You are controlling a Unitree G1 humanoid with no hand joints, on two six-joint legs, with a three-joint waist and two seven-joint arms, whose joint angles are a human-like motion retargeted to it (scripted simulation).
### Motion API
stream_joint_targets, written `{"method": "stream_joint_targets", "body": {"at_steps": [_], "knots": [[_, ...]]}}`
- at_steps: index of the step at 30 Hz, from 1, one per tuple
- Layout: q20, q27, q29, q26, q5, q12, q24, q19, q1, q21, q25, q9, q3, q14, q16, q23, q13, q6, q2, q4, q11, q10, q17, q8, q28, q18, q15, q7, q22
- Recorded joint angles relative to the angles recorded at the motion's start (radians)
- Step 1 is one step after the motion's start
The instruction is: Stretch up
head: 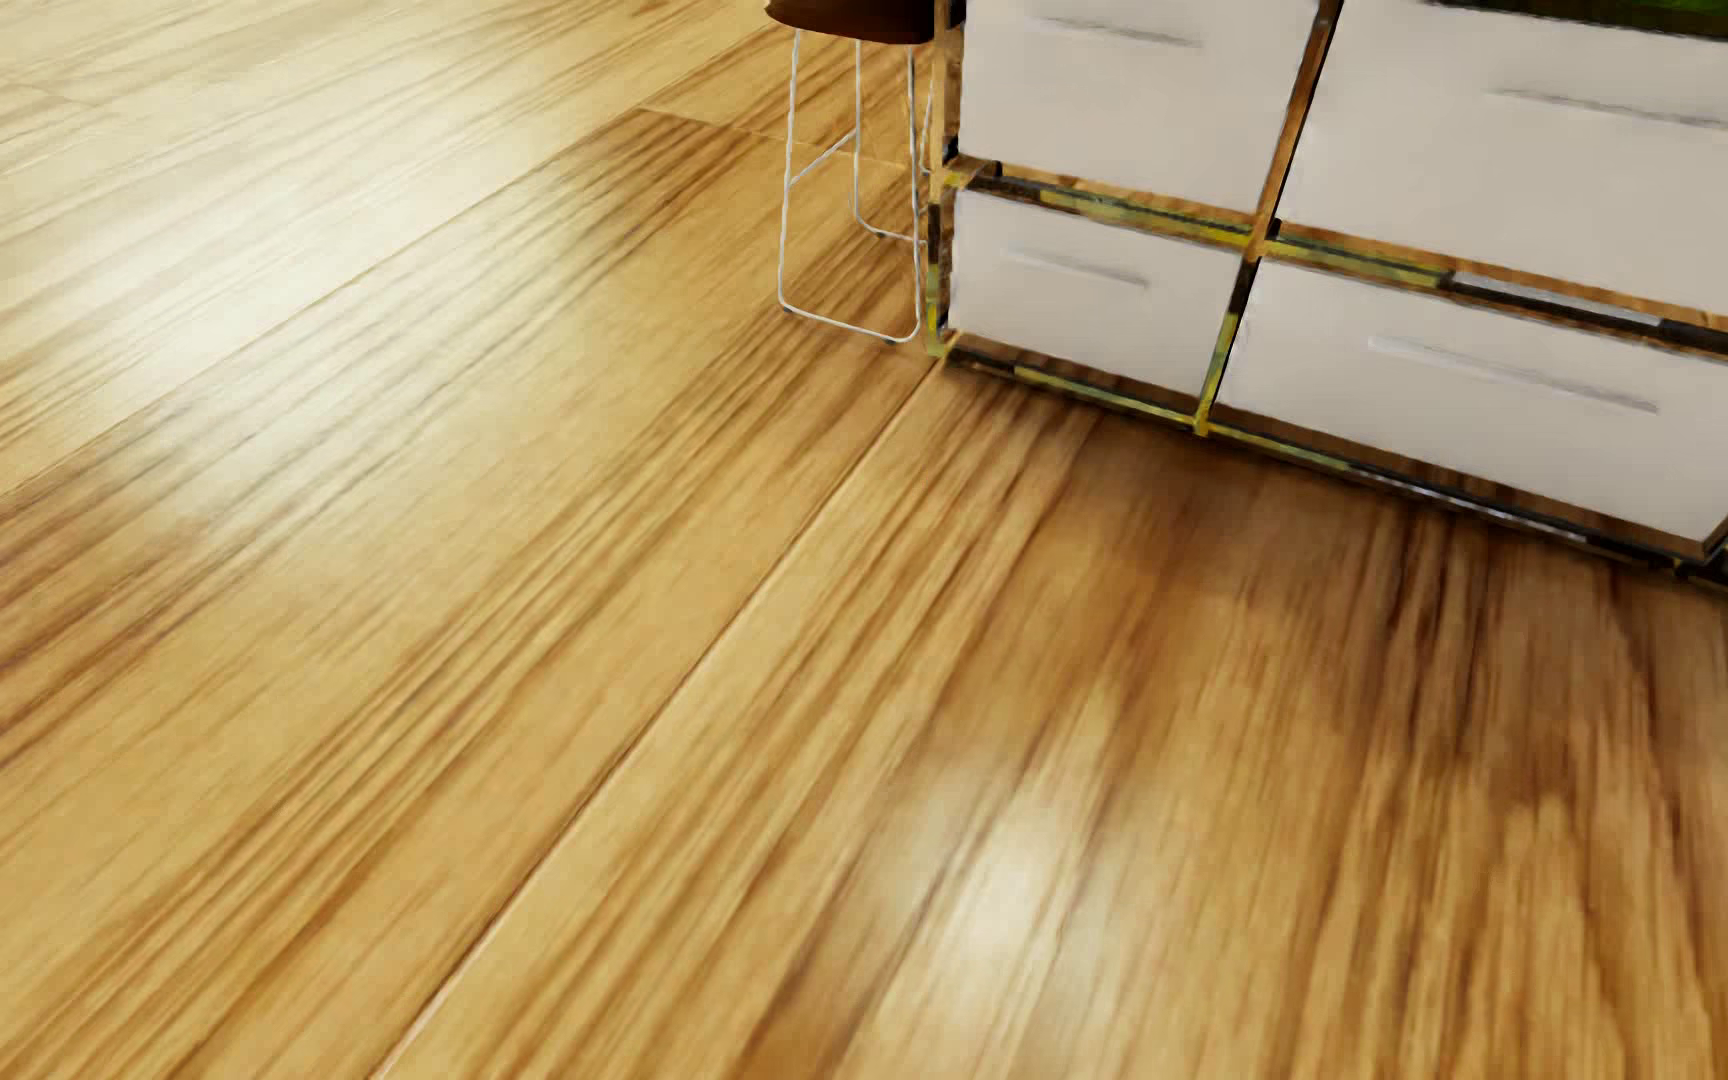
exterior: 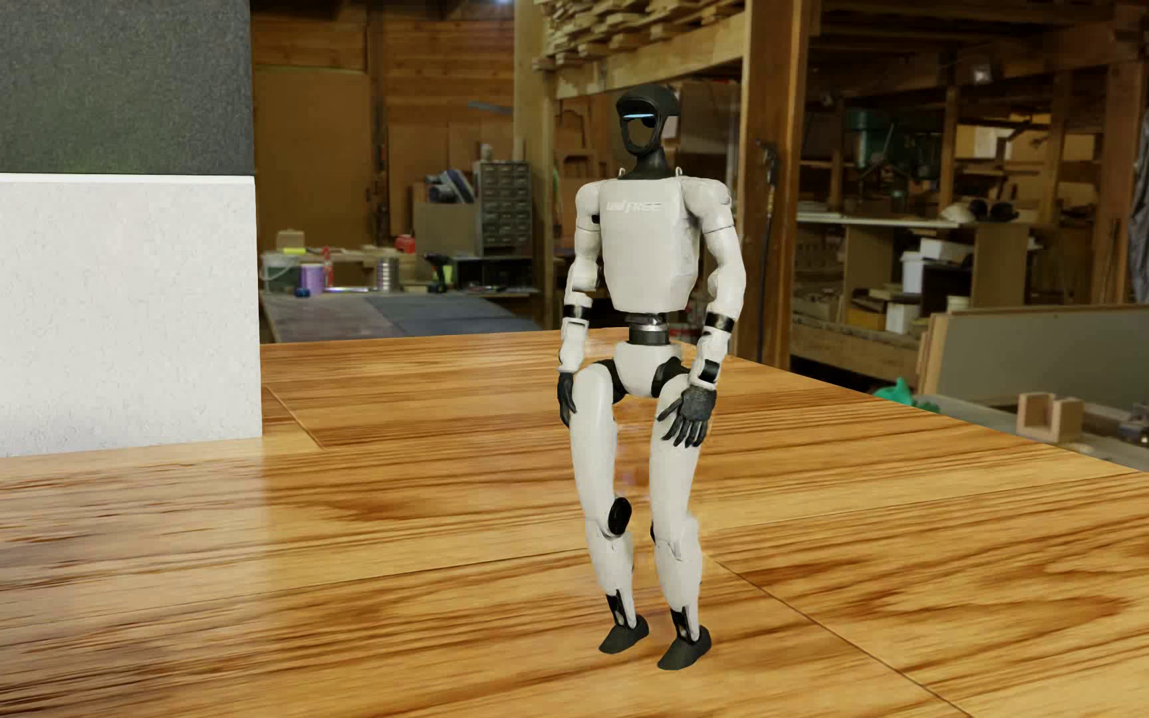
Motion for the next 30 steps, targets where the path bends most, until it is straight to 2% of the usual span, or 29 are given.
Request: {"method": "stream_joint_targets", "body": {"at_steps": [1, 2, 3, 4, 5, 6, 8, 10, 11, 12, 14, 16, 23, 24, 30], "knots": [[-0.001, 0.0, 0.0, 0.0, 0.0, 0.002, 0.0, 0.0, 0.0, 0.0, 0.0, 0.0, -0.001, 0.0, 0.002, -0.001, -0.001, 0.002, 0.001, 0.0, 0.0, 0.002, -0.001, 0.0, 0.0, 0.0, 0.0, 0.0, -0.011], [0.046, 0.0, 0.0, 0.0, 0.001, 0.017, 0.0, 0.0, 0.0, -0.006, 0.0, 0.0, -0.002, -0.001, 0.008, -0.005, 0.002, 0.004, 0.002, 0.0, -0.001, 0.003, -0.004, 0.0, 0.0, 0.0, 0.001, 0.0, -0.059], [0.158, 0.0, 0.0, 0.0, 0.0, 0.056, 0.0, 0.0, 0.002, -0.022, 0.0, -0.001, 0.004, -0.004, 0.018, -0.021, 0.015, 0.005, 0.004, 0.0, -0.001, 0.003, -0.009, 0.0, 0.0, 0.0, 0.004, 0.0, -0.209], [0.275, 0.0, 0.0, 0.0, 0.001, 0.083, 0.0, 0.0, 0.001, -0.062, 0.0, -0.004, 0.023, -0.007, 0.044, -0.046, 0.041, 0.012, 0.006, 0.0, -0.002, 0.01, -0.019, 0.0, 0.0, 0.0, 0.007, 0.0, -0.464], [0.391, 0.0, 0.0, 0.0, -0.005, 0.074, 0.0, 0.0, 0.003, -0.034, 0.0, -0.007, 0.039, 0.009, 0.106, -0.024, 0.044, 0.006, 0.006, -0.001, -0.003, -0.003, -0.013, 0.0, 0.0, 0.0, 0.041, 0.0, -0.777], [0.517, 0.0, 0.0, 0.0, -0.009, -0.032, 0.0, 0.0, 0.001, -0.049, 0.0, -0.015, 0.067, 0.018, 0.154, -0.024, 0.067, 0.014, 0.005, -0.001, -0.007, -0.001, -0.022, 0.0, 0.0, 0.0, 0.063, 0.0, -1.01], [0.812, 0.0, 0.0, 0.0, -0.013, -0.438, 0.0, 0.0, -0.002, -0.014, 0.0, -0.016, 0.086, 0.012, 0.27, -0.007, 0.067, 0.03, 0.012, -0.001, -0.02, 0.011, -0.043, 0.0, 0.0, 0.0, 0.089, 0.0, -1.283], [0.981, 0.0, 0.0, 0.0, -0.012, -0.892, 0.0, 0.0, -0.001, 0.056, 0.0, -0.006, 0.046, 0.032, 0.462, -0.005, 0.028, 0.059, 0.02, 0.0, -0.03, 0.013, -0.089, 0.0, 0.0, 0.0, 0.115, 0.0, -1.351], [1.007, 0.0, 0.0, 0.0, -0.011, -1.085, 0.0, 0.0, 0.0, 0.066, 0.0, -0.001, 0.023, 0.079, 0.556, -0.013, 0.01, 0.079, 0.022, 0.0, -0.032, 0.066, -0.114, 0.0, 0.0, 0.0, 0.127, 0.0, -1.356], [0.988, 0.0, 0.0, 0.0, -0.005, -1.252, 0.0, 0.0, 0.001, 0.065, 0.0, 0.003, 0.006, 0.034, 0.64, -0.021, -0.004, 0.103, 0.022, 0.004, -0.032, 0.02, -0.136, 0.0, 0.0, 0.0, 0.131, 0.0, -1.36], [0.869, 0.0, 0.0, 0.0, -0.009, -1.497, 0.0, 0.0, 0.003, 0.032, 0.0, -0.003, 0.007, 0.019, 0.756, -0.024, -0.011, 0.138, 0.018, 0.0, -0.029, 0.012, -0.166, 0.0, 0.0, 0.0, 0.127, 0.0, -1.371], [0.778, 0.0, 0.0, 0.0, -0.013, -1.595, 0.0, 0.0, 0.005, 0.009, 0.0, -0.014, 0.029, 0.018, 0.811, -0.024, -0.004, 0.161, 0.014, -0.004, -0.024, 0.006, -0.176, 0.0, 0.0, 0.0, 0.116, 0.0, -1.406], [0.617, 0.0, 0.0, 0.0, -0.019, -1.683, 0.0, 0.0, 0.012, 0.023, 0.0, -0.02, 0.025, 0.019, 0.872, -0.015, 0.024, 0.175, 0.025, -0.013, -0.026, 0.006, -0.187, 0.0, 0.0, 0.0, 0.123, 0.0, -1.408], [0.611, 0.0, 0.0, 0.0, -0.018, -1.679, 0.0, 0.0, 0.01, 0.02, 0.0, -0.02, 0.025, 0.059, 0.876, -0.01, 0.026, 0.177, 0.024, -0.012, -0.026, 0.055, -0.189, 0.0, 0.0, 0.0, 0.124, 0.0, -1.399], [0.548, 0.0, 0.0, 0.0, -0.019, -1.64, 0.0, 0.0, 0.004, 0.033, 0.0, -0.018, 0.025, 0.073, 0.901, -0.017, 0.031, 0.168, 0.021, -0.011, -0.029, 0.056, -0.19, 0.0, 0.0, 0.0, 0.135, 0.0, -1.421]]}}
